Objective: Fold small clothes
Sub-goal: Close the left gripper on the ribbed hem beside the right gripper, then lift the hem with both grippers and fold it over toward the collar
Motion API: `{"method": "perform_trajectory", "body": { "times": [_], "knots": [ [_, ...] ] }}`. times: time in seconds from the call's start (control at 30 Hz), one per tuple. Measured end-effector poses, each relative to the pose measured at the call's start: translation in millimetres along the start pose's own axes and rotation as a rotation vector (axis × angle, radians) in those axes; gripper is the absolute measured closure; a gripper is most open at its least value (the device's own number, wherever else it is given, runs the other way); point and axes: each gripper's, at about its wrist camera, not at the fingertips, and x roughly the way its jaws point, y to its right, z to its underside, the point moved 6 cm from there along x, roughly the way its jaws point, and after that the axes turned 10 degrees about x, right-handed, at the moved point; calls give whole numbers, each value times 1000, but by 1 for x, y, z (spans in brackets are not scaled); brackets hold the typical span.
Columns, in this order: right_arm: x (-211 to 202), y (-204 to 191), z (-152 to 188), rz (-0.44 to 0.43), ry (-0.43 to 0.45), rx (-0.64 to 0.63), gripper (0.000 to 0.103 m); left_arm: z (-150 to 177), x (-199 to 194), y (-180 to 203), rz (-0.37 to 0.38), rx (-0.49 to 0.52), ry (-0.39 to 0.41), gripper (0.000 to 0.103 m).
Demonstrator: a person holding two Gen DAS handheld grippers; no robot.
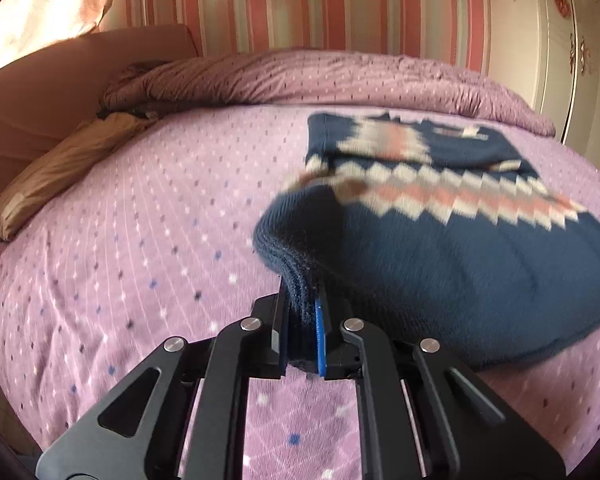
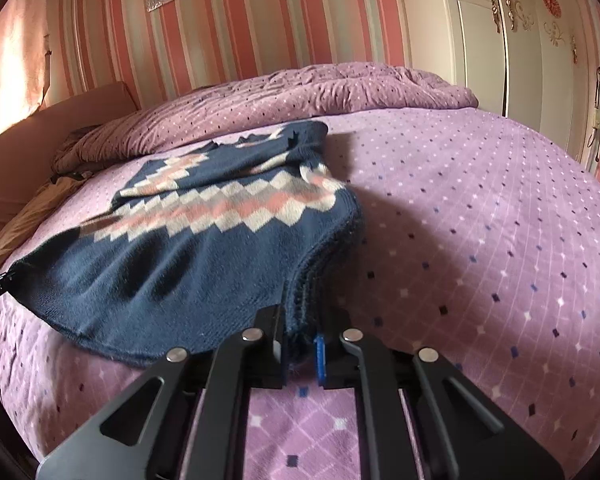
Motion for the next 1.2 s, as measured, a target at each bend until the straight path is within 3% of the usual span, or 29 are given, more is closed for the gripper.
{"method": "perform_trajectory", "body": {
  "times": [0.33, 0.53, 0.7, 1.0, 1.2],
  "knots": [
    [-8, -15, -53, 8, 63, -40, 95, -70, -4, -13, -3, -38, 108, 94],
    [3, -30, -109, -17, 107, -28, 95, -105, 16, -21, -1, -98, 129, 94],
    [30, -43, -163, -24, 120, -13, 95, -139, 46, -30, -18, -151, 116, 94],
    [105, -60, -244, 57, 151, -11, 95, -219, 106, -28, -99, -100, 158, 94],
    [166, -65, -278, 91, 141, 0, 95, -266, 167, -22, -121, -78, 150, 94]
  ]
}}
